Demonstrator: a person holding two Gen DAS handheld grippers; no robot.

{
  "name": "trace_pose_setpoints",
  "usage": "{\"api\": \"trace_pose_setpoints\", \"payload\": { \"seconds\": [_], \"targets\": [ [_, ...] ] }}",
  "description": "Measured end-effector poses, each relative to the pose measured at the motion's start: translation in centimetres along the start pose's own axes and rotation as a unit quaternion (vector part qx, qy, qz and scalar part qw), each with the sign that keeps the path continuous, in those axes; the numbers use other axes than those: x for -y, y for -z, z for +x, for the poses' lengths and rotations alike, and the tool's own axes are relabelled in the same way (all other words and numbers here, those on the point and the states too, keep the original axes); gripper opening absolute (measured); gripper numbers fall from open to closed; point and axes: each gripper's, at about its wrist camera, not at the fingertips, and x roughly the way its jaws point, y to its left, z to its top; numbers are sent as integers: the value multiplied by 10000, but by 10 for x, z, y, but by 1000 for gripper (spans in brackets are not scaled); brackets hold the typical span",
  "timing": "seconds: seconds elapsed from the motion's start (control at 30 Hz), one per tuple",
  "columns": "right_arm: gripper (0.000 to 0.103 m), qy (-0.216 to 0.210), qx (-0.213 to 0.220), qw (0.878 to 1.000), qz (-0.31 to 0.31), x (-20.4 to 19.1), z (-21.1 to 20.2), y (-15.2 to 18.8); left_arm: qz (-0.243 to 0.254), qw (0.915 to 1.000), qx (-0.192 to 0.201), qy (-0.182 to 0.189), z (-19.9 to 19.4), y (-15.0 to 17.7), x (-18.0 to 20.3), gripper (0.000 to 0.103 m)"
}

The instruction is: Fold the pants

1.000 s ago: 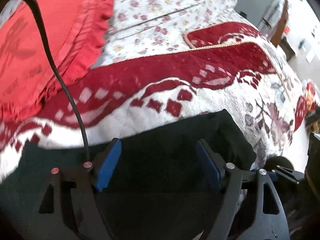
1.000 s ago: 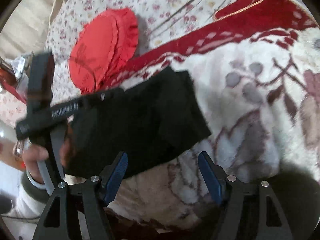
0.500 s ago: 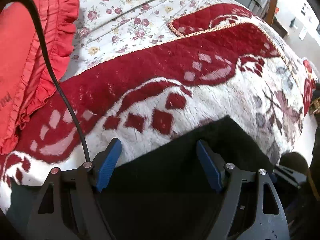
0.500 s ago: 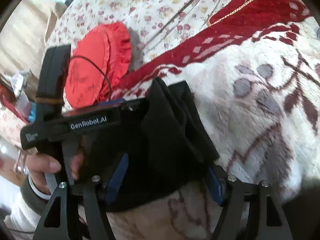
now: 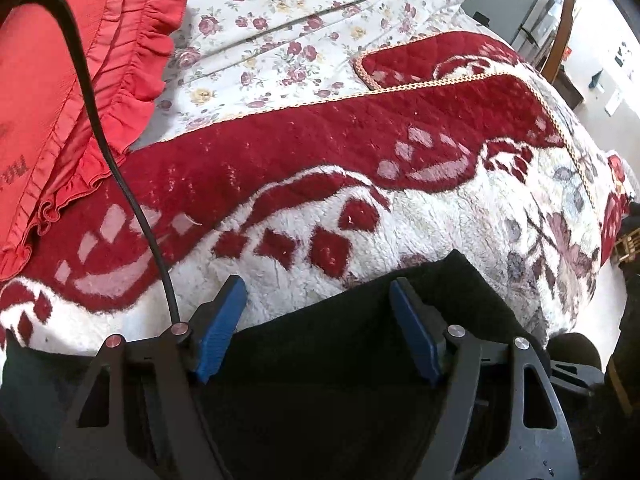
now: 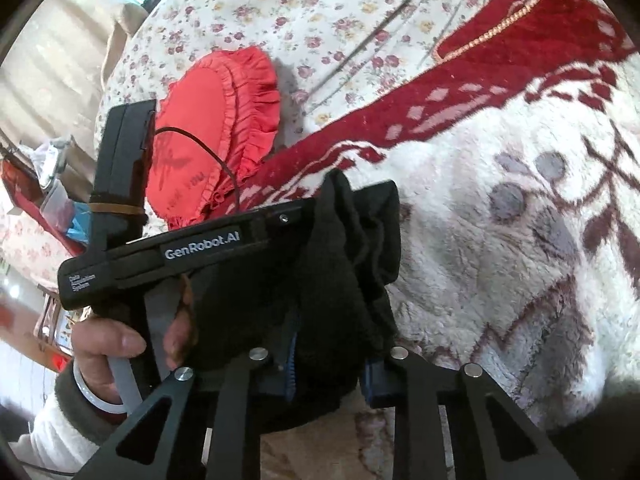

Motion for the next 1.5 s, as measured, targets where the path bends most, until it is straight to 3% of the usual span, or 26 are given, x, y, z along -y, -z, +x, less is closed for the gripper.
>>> {"api": "trace_pose_setpoints", "payload": {
  "seconds": [0.13, 0.3, 0.5, 0.57, 0.63, 0.7, 0.73, 0.83, 0.97, 1.07, 1.23, 1.3, 1.33, 1.37, 1.4, 1.43, 1.5],
  "targets": [
    [22, -66, 48, 9999, -134, -11, -8, -4, -131, 9999, 32, 87, -11, 1, -5, 74],
    [22, -217, 116, 9964, -813, -57, -20, -13, -500, 9982, 291, 136, -50, 5, -33, 74],
    [21, -909, -140, 9808, -1722, -136, 0, -10, -1081, 9893, 921, -324, -131, 36, -110, 74],
    [22, -1230, -522, 9688, -2089, -168, 27, 3, -1495, 9822, 1018, -502, -153, 59, -143, 74],
    [33, -1317, -998, 9586, -2319, -191, 59, 21, -1788, 9763, 1043, -635, -165, 79, -164, 74],
    [35, -1344, -1771, 9505, -2172, -201, 92, 38, -2049, 9704, 989, -813, -175, 103, -181, 74],
    [36, -1437, -1919, 9479, -2096, -202, 95, 41, -2131, 9686, 964, -843, -178, 112, -186, 74],
    [41, -1645, -1587, 9525, -2014, -190, 70, 32, -2345, 9644, 923, -800, -185, 137, -194, 74],
    [44, -1086, -1003, 9747, -1675, -156, 50, 7, -2446, 9648, 799, -541, -177, 150, -181, 74],
    [44, -535, -1042, 9775, -1753, -147, 62, 4, -2398, 9680, 630, -389, -164, 153, -159, 74],
    [44, -795, -1148, 9810, -1346, -132, 77, 4, -2398, 9701, 327, -201, -136, 155, -136, 74],
    [44, -708, -1206, 9813, -1326, -131, 81, 5, -2378, 9704, 267, -325, -125, 154, -127, 74],
    [44, -687, -1216, 9812, -1329, -132, 79, 5, -2320, 9711, 359, -429, -123, 152, -122, 72],
    [44, -680, -1213, 9815, -1319, -130, 78, 4, -2217, 9733, 429, -411, -122, 149, -118, 45],
    [44, -676, -1189, 9818, -1318, -130, 76, 2, -2126, 9752, 392, -475, -121, 147, -116, 25],
    [44, -671, -1146, 9821, -1333, -130, 73, 0, -2042, 9762, 364, -631, -121, 145, -114, 21],
    [44, -653, -1046, 9834, -1330, -130, 69, -4, -2008, 9777, 402, -463, -126, 141, -117, 13]
  ]
}}
